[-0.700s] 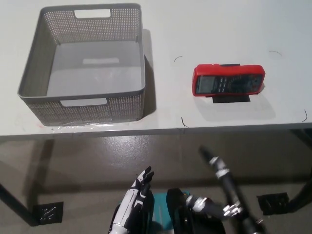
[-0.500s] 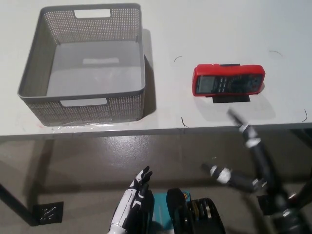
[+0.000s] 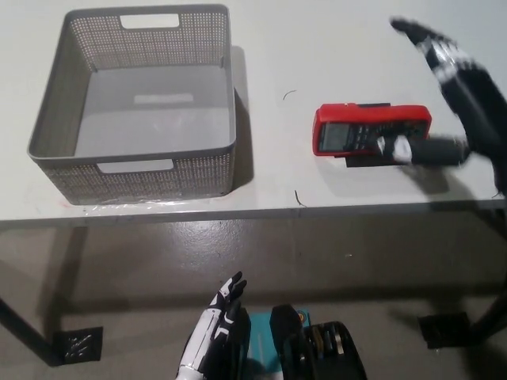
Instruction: Use the right hand to pick up a multimeter on the right side and put it into a container on the left side
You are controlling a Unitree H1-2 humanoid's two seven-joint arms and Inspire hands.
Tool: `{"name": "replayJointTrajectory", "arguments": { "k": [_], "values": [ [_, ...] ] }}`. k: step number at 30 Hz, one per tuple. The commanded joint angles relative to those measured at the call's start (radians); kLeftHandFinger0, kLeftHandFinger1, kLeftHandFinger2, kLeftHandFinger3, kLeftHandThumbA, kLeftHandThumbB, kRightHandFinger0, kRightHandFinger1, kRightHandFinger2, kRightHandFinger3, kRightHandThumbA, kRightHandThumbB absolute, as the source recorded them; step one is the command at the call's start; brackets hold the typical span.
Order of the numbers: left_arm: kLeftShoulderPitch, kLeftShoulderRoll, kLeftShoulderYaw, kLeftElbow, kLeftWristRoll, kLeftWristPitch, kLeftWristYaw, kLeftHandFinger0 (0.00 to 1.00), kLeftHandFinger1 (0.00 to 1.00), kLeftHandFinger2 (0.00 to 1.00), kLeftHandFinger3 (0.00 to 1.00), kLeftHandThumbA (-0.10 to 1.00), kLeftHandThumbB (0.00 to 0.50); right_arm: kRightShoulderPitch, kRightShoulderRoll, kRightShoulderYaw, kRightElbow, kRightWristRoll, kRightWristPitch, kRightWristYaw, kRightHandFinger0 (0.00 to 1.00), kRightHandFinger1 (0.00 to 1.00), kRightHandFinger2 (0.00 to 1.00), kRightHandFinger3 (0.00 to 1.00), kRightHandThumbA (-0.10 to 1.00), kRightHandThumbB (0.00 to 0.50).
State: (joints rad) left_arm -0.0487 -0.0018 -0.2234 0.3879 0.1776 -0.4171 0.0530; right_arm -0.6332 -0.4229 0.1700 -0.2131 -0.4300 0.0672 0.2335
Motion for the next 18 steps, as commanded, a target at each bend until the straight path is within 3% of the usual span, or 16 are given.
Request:
{"name": "replayJointTrajectory", "arguments": {
  "k": [1,10,18],
  "values": [
    [0.011,0.005,-0.017,-0.031,0.009,-0.053,0.013,1.0,1.0,1.0,1.0,1.0,0.415,-0.357,-0.082,0.158,0.203,-0.175,0.293,0.348,1.0,1.0,1.0,1.0,1.0,0.402],
    [0.008,0.001,-0.014,-0.021,0.005,-0.053,0.011,1.0,1.0,1.0,1.0,1.0,0.443,-0.623,-0.01,0.33,0.668,-0.197,0.284,0.417,1.0,1.0,1.0,1.0,1.0,0.473],
    [0.001,0.002,-0.019,-0.019,-0.004,-0.053,0.006,1.0,1.0,1.0,1.0,1.0,0.429,-0.735,0.067,0.468,0.988,-0.25,0.229,0.376,1.0,1.0,1.0,1.0,1.0,0.446]
  ]
}}
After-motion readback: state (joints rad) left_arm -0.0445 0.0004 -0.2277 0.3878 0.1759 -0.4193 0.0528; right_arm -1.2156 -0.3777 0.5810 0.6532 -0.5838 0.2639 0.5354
